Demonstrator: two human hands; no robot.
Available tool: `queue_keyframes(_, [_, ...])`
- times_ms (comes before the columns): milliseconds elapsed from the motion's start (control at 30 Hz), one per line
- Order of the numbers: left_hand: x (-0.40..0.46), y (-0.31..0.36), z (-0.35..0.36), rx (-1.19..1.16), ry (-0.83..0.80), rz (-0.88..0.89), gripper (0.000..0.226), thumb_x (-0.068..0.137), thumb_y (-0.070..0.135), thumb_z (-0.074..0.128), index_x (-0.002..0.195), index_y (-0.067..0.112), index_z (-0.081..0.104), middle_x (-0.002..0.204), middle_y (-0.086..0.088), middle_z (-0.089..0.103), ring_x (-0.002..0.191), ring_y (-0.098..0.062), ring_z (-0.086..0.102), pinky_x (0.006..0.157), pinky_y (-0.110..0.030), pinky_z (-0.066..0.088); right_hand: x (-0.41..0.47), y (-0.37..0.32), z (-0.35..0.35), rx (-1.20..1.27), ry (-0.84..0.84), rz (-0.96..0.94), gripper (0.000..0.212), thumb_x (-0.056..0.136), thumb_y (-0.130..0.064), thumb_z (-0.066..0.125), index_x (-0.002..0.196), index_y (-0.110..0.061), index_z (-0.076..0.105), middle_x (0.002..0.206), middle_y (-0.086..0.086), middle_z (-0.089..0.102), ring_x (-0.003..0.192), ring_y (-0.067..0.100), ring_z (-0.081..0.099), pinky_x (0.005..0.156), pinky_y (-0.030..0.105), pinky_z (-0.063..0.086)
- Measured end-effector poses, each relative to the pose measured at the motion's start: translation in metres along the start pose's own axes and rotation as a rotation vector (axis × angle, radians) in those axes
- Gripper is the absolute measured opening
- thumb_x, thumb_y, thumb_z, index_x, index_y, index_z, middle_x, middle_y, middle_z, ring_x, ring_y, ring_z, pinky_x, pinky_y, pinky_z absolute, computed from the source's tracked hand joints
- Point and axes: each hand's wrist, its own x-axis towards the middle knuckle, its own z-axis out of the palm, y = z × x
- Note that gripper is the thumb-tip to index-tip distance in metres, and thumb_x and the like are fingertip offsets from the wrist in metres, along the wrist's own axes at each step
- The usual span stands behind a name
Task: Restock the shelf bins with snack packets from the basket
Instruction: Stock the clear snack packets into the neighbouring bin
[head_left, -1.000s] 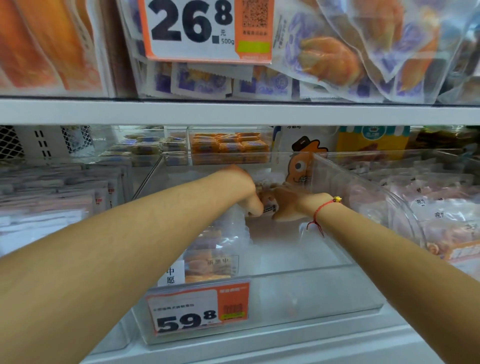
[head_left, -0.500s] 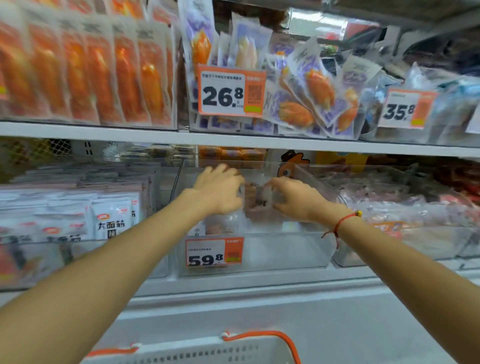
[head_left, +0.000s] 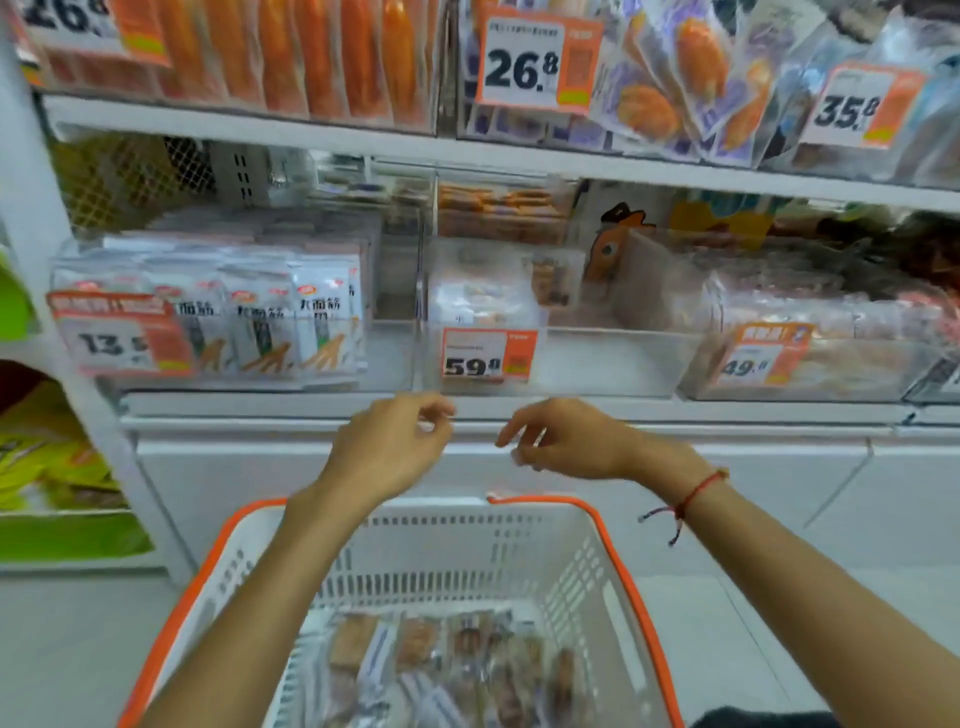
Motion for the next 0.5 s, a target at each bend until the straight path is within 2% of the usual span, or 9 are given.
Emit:
queue_keyframes(67, [-0.015, -0.031, 0.028, -0.038, -0.089, -0.065, 0.016, 0.094, 0.038, 0.049, 0.107, 0.045, 0.056, 0.103, 0.019, 0.062, 0.093, -0.011, 0.063, 0.08, -0.032, 0.051, 0.002, 0.011, 0.036, 0.094, -0.106, 0.062, 0.021, 0.089, -0.016, 0.061, 0.108, -0.018, 0.068, 0.088, 0.002, 0.068, 0.074, 0.013, 0.062, 0.079, 0.027, 0.051])
queue_keyframes(200, [-0.04, -0.09, 0.081, -0.12, -0.239, -0.199, 0.023, 0.096, 0.031, 0.05, 0.117, 0.034, 0.06, 0.121, 0.011, 0.061, 0.108, -0.013, 0.058, 0.091, -0.035, 0.048, 0.003, 0.029, 0.105, 0.142, -0.287, 0.184, 0.024, 0.093, -0.011, 0.056, 0.116, -0.01, 0.064, 0.106, 0.016, 0.069, 0.082, 0.022, 0.063, 0.083, 0.028, 0.05])
queue_keyframes(300, [-0.057, -0.13, 0.116, -0.128, -0.356, -0.326, 0.028, 0.097, 0.03, 0.047, 0.122, 0.029, 0.058, 0.126, 0.007, 0.058, 0.111, -0.017, 0.058, 0.094, -0.035, 0.046, 0.001, 0.04, 0.155, 0.159, -0.394, 0.249, 0.025, 0.094, -0.013, 0.054, 0.119, -0.011, 0.062, 0.115, 0.014, 0.064, 0.098, 0.028, 0.064, 0.09, 0.032, 0.048])
queue_keyframes(400, [-0.075, -0.167, 0.142, -0.131, -0.448, -0.487, 0.031, 0.097, 0.027, 0.046, 0.126, 0.026, 0.058, 0.129, 0.005, 0.056, 0.11, -0.021, 0.058, 0.086, -0.031, 0.045, -0.003, 0.05, 0.203, 0.09, -0.51, 0.29, 0.029, 0.095, -0.014, 0.049, 0.122, -0.012, 0.06, 0.125, 0.011, 0.058, 0.109, 0.03, 0.058, 0.095, 0.037, 0.046])
queue_keyframes(500, [-0.092, -0.198, 0.164, -0.102, -0.477, -0.605, 0.039, 0.097, 0.017, 0.043, 0.136, 0.018, 0.048, 0.144, -0.002, 0.044, 0.116, -0.023, 0.053, 0.093, -0.032, 0.044, -0.011, 0.055, 0.248, 0.012, -0.571, 0.326, 0.041, 0.095, -0.017, 0.046, 0.136, -0.012, 0.046, 0.141, 0.011, 0.044, 0.125, 0.028, 0.047, 0.104, 0.036, 0.04])
